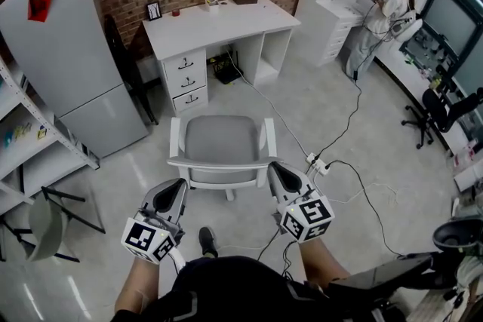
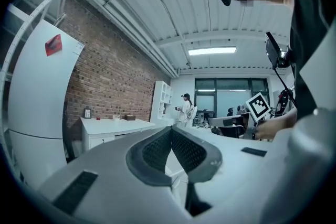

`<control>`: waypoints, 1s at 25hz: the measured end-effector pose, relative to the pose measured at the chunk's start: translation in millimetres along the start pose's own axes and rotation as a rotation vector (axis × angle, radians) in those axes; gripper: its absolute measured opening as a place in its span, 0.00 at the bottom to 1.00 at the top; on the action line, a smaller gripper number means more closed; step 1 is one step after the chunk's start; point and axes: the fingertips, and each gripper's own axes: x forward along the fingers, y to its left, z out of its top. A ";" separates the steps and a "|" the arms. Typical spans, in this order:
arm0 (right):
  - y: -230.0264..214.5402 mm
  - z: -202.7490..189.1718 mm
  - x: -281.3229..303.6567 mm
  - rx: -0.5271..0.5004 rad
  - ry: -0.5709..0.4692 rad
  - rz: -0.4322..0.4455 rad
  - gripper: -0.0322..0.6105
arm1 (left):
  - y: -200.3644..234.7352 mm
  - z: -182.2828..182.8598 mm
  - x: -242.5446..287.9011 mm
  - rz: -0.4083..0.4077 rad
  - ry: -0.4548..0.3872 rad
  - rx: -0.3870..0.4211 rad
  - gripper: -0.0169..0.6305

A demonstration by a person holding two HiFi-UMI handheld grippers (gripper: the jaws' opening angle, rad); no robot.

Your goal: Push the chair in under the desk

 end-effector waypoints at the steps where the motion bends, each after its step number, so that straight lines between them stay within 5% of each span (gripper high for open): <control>1: -1.5 -2.0 3.4 0.008 0.003 -0.002 0.07 | 3.9 -1.4 2.5 -0.004 0.002 -0.004 0.04; 4: -3.5 -8.7 15.4 0.012 0.030 0.004 0.19 | 18.2 -4.5 11.3 0.000 0.008 0.004 0.04; 15: -14.6 -44.2 63.6 -0.046 0.193 -0.008 0.16 | 65.6 -40.9 52.2 -0.050 0.119 0.040 0.04; 22: -27.0 -94.6 90.8 -0.116 0.354 -0.020 0.36 | 103.0 -82.9 72.3 -0.076 0.249 0.041 0.05; 25: -30.2 -123.1 99.4 -0.138 0.449 -0.002 0.48 | 111.6 -100.9 78.3 -0.118 0.319 0.076 0.17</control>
